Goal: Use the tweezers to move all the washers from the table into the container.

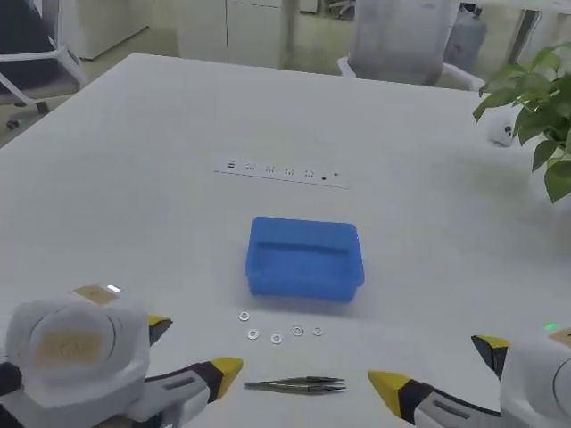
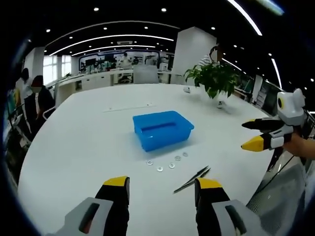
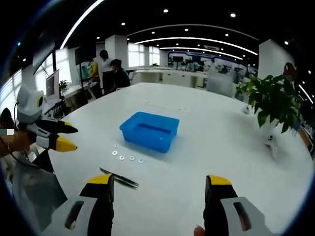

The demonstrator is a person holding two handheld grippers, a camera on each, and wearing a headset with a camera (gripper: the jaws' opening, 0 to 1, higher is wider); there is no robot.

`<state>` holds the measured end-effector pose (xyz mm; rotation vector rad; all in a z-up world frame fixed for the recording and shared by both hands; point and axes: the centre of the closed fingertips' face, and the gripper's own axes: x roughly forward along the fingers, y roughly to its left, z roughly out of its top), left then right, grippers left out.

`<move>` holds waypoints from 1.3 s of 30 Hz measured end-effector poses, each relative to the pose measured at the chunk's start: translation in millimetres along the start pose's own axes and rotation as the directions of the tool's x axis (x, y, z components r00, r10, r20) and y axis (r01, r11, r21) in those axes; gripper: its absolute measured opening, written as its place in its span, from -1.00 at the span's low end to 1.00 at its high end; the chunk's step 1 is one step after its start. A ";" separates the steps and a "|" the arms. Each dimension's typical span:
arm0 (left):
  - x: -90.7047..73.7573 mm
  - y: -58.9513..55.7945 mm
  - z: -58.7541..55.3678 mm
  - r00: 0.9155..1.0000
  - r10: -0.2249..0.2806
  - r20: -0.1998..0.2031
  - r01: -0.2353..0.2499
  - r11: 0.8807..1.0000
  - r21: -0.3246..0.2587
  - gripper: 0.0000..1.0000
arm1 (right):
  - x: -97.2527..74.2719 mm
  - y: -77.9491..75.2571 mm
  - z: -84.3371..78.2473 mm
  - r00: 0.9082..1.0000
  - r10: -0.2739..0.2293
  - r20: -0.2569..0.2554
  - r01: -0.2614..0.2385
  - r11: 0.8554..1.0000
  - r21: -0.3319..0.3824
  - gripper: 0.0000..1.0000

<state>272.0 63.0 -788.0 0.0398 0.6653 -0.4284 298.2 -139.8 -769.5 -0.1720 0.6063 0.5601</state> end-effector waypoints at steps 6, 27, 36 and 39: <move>18.1 -11.6 -15.4 0.994 -0.089 -0.066 0.093 0.993 0.070 -0.26 | 5.9 3.7 -0.2 1.000 0.019 -0.005 -0.019 1.000 -0.021 0.40; 70.6 -29.9 -56.7 0.939 -0.271 -0.213 0.313 0.929 0.196 -0.77 | 18.2 22.7 -3.5 0.997 0.069 -0.023 -0.070 0.997 -0.036 0.35; 73.4 -36.1 -58.2 0.928 -0.295 -0.228 0.351 0.897 0.267 -0.99 | 21.9 33.1 -1.8 0.994 0.103 -0.035 -0.106 0.991 -0.082 0.27; 67.2 -40.1 -57.1 0.921 -0.313 -0.232 0.373 0.879 0.296 -1.00 | 24.8 39.9 -1.9 0.990 0.131 -0.051 -0.138 0.979 -0.148 0.13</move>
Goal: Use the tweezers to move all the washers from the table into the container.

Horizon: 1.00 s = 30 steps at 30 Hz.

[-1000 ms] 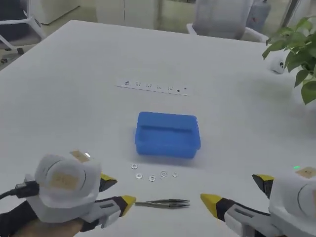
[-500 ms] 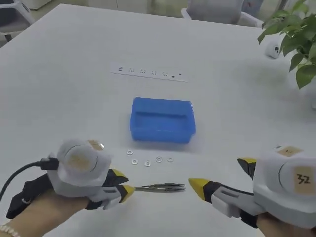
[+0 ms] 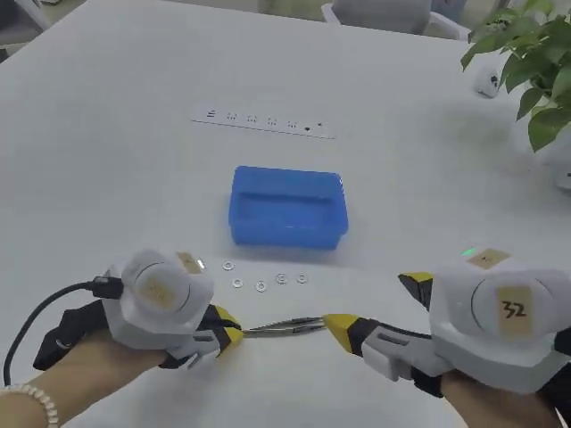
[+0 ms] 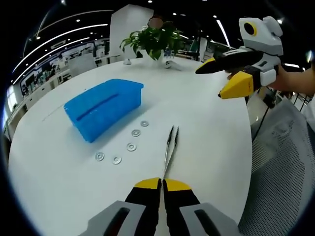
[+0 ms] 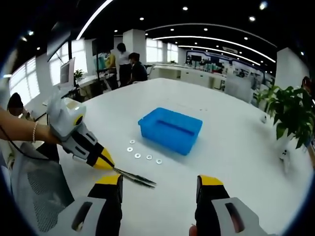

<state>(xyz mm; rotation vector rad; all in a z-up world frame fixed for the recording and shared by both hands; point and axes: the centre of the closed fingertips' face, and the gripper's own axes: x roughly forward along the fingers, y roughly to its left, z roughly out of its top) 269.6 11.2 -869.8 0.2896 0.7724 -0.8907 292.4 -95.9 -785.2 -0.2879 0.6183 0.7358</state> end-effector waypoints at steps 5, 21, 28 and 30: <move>-11.1 -6.3 8.3 1.000 0.007 0.005 -0.007 0.999 0.050 -1.00 | 11.6 17.7 1.6 0.996 0.082 -0.035 -0.085 0.992 -0.091 -0.05; -68.9 -24.7 91.4 0.985 0.015 0.171 -0.042 0.987 0.154 -1.00 | 45.2 82.9 9.4 0.928 0.352 -0.125 -0.374 0.872 -0.316 -0.52; -73.0 -39.1 90.2 0.984 -0.079 0.160 0.037 0.967 0.253 -1.00 | 49.3 101.1 14.2 0.882 0.450 -0.141 -0.470 0.823 -0.318 -0.72; -74.0 -40.8 90.1 0.983 -0.090 0.158 0.044 0.960 0.277 -1.00 | 50.9 103.7 13.8 0.878 0.454 -0.150 -0.477 0.809 -0.343 -0.79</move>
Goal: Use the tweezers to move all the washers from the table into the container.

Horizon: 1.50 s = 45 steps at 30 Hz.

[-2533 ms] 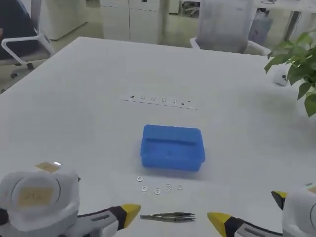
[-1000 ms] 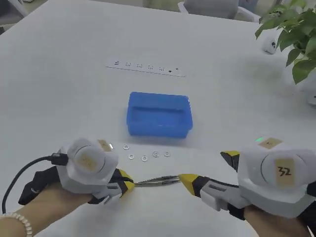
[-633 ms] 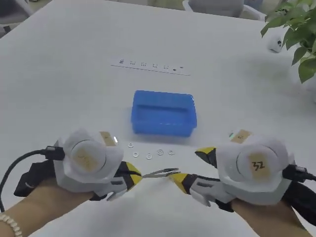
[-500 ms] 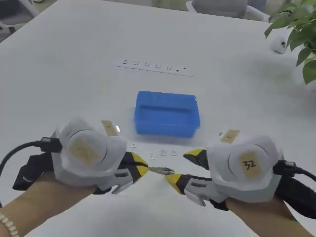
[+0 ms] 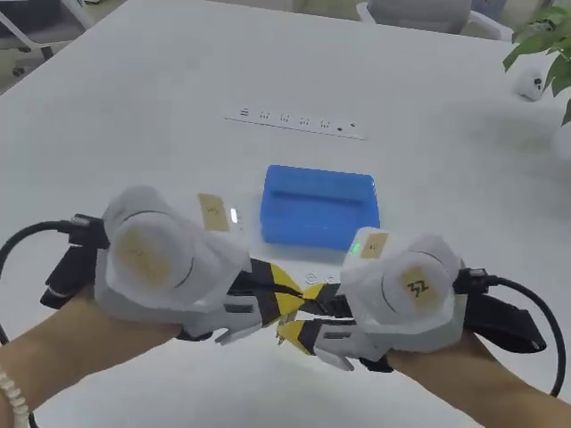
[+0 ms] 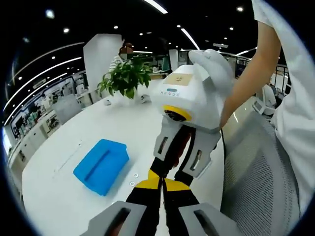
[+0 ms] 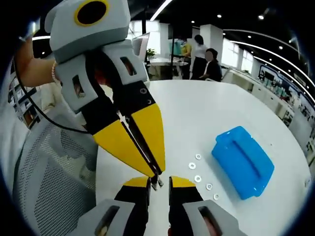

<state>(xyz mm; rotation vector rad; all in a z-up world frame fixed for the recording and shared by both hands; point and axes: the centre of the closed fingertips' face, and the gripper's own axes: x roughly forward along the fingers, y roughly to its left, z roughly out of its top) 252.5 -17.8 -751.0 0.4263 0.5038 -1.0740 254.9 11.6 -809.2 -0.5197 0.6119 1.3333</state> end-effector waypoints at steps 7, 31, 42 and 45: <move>0.7 1.6 -2.4 1.000 0.023 0.016 -0.022 1.000 -0.022 -1.00 | 4.9 1.1 -1.2 1.000 0.000 -0.010 -0.001 1.000 -0.030 -0.91; -86.0 38.1 -76.0 0.752 0.655 -0.076 -0.597 0.626 -0.502 0.53 | 5.8 -60.7 40.5 0.991 -0.107 0.081 0.101 0.992 0.073 -0.94; -93.4 35.7 -90.0 0.699 0.706 -0.110 -0.643 0.554 -0.529 0.73 | 25.8 -86.2 62.9 0.979 -0.128 0.161 0.101 0.981 0.167 -0.93; -87.4 39.3 -88.2 0.719 0.690 -0.076 -0.589 0.548 -0.595 0.86 | 33.4 -89.1 62.3 0.981 -0.121 0.154 0.095 0.981 0.167 -0.93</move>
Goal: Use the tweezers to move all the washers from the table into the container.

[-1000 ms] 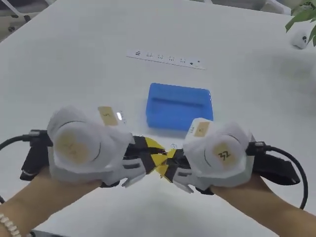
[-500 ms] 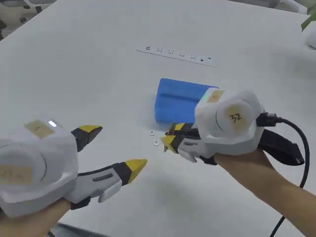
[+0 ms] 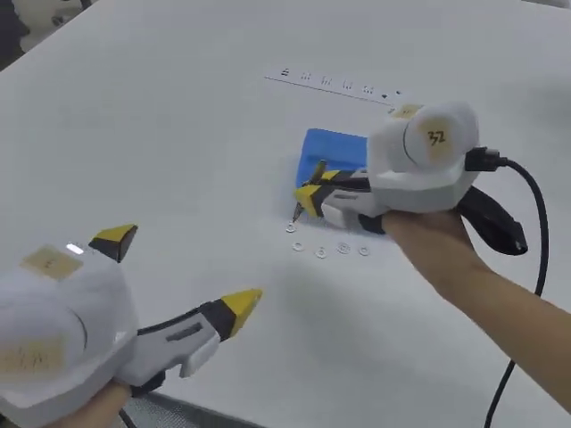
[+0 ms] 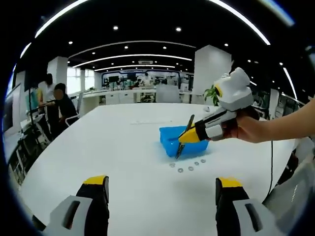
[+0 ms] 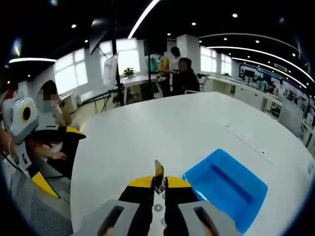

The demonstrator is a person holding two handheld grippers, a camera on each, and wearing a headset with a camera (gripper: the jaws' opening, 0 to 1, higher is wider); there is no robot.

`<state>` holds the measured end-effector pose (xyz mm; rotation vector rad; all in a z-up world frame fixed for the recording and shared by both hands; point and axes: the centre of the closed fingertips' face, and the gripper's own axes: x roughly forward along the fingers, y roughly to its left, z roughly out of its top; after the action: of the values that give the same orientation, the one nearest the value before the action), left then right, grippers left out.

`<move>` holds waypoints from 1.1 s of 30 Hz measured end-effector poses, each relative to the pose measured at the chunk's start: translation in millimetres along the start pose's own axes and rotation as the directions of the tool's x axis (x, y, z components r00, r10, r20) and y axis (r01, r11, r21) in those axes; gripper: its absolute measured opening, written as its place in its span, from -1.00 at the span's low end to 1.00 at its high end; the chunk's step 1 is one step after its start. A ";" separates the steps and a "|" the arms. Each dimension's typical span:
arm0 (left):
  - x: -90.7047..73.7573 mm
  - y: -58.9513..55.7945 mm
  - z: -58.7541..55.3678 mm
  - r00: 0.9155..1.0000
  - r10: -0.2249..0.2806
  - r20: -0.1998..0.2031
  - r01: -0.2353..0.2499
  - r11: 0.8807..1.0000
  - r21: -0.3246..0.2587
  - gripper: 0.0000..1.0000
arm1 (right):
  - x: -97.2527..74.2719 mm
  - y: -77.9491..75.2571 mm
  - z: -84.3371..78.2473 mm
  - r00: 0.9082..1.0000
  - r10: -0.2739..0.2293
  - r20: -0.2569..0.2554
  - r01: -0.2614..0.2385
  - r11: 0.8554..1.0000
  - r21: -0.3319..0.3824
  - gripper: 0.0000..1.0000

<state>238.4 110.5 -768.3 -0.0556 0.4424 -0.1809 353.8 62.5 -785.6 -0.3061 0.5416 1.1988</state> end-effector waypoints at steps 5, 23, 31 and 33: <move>-2.5 3.9 2.4 1.000 0.023 0.020 -0.024 0.999 0.036 0.89 | 12.2 0.0 -12.7 0.999 0.016 -0.042 -0.016 1.000 -0.003 -0.93; -5.5 7.0 -7.4 0.998 0.053 -0.031 -0.051 0.996 0.068 0.77 | 23.3 0.5 -24.4 0.996 0.016 -0.086 -0.021 0.998 -0.058 -0.91; -5.4 5.3 -12.0 0.997 0.053 -0.055 -0.049 0.995 0.084 0.75 | 22.9 -4.2 -25.4 0.997 0.011 -0.078 -0.014 0.999 -0.038 -0.93; -5.4 5.0 -11.0 0.997 0.050 -0.050 -0.046 0.995 0.085 0.75 | 22.1 -6.9 -26.1 0.997 0.004 -0.082 -0.005 1.000 -0.008 -0.94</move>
<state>229.7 116.3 -776.4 0.0425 0.4869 -0.1536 359.9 64.7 -819.9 -0.3621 0.6086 1.1969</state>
